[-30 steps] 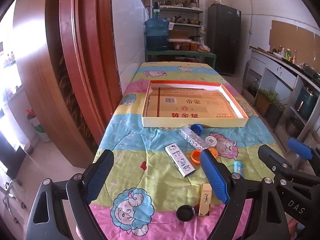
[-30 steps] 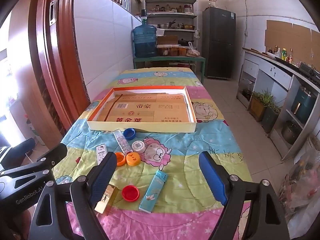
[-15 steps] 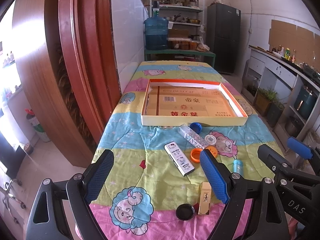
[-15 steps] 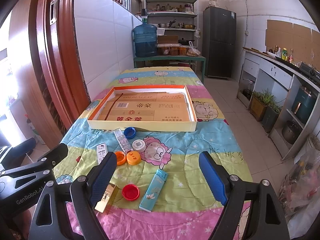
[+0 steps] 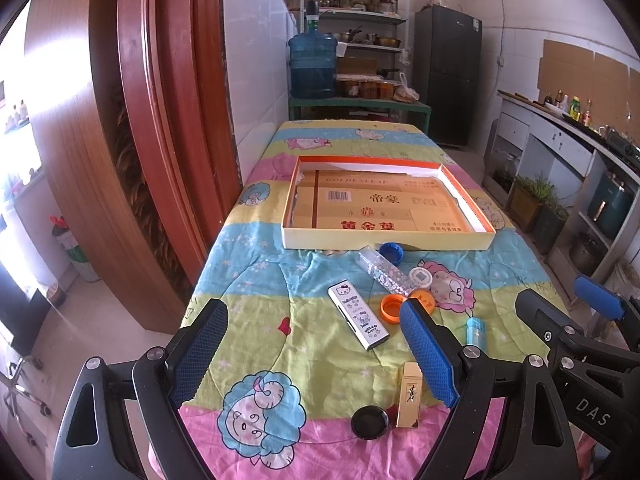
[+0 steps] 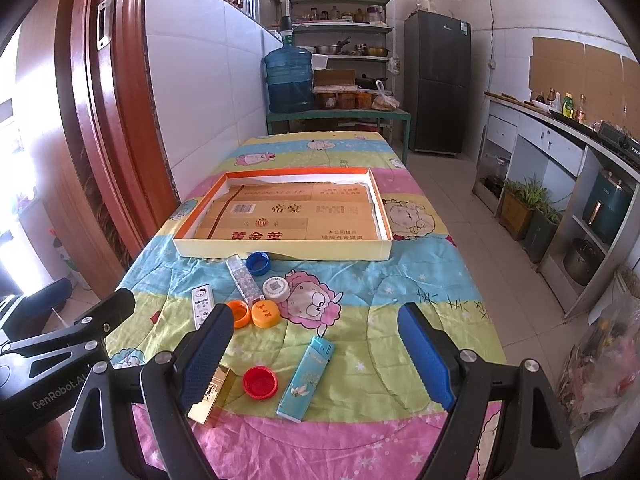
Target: Organize rigid objects
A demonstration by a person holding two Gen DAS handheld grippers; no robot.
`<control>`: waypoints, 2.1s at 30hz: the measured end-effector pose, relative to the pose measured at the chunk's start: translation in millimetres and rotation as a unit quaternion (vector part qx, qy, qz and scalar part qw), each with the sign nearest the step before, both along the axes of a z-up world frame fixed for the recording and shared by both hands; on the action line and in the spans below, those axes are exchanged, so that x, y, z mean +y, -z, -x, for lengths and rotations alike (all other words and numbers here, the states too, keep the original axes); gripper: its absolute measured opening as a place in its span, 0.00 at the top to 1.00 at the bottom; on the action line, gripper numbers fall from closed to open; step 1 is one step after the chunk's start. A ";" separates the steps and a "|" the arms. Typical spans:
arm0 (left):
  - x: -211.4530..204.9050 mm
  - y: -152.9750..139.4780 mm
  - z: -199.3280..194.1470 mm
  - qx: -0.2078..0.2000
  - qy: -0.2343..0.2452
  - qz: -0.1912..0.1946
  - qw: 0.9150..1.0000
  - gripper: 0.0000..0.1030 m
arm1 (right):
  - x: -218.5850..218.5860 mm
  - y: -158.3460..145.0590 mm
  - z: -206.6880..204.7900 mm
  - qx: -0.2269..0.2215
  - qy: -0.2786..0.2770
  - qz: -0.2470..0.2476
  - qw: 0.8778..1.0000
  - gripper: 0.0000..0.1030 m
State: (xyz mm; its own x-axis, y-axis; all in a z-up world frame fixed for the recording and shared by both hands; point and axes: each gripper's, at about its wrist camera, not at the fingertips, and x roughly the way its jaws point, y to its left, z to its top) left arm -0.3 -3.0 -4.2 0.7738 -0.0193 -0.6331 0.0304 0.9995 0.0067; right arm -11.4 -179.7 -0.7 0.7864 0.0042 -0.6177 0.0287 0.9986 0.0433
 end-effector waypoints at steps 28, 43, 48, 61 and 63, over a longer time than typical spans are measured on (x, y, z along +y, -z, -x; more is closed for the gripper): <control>0.1 6.5 0.5 0.003 0.001 0.002 1.000 0.14 | -0.3 1.8 -0.6 0.002 0.001 -0.001 1.000 0.19; 0.8 8.7 0.0 0.005 0.001 0.003 1.000 0.14 | -0.9 3.0 -0.8 0.003 0.001 -0.002 1.000 0.19; 4.6 9.7 -2.3 0.007 -0.005 0.007 1.000 0.14 | -2.1 4.4 -0.8 0.001 0.006 -0.001 1.000 0.19; 13.1 39.2 3.8 0.033 0.057 0.027 0.997 0.14 | -10.9 29.1 3.5 0.026 0.002 0.002 1.000 0.19; 10.0 47.6 9.8 0.038 0.075 0.021 0.996 0.14 | -10.8 34.4 4.9 0.031 -0.003 0.000 1.000 0.19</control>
State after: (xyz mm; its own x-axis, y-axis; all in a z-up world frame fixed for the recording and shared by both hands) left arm -10.1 7.0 -51.8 0.7099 -0.1591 -0.6861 0.1780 0.9831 -0.0438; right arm -16.3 -190.5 -35.2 0.7461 0.0094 -0.6657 0.0244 0.9988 0.0414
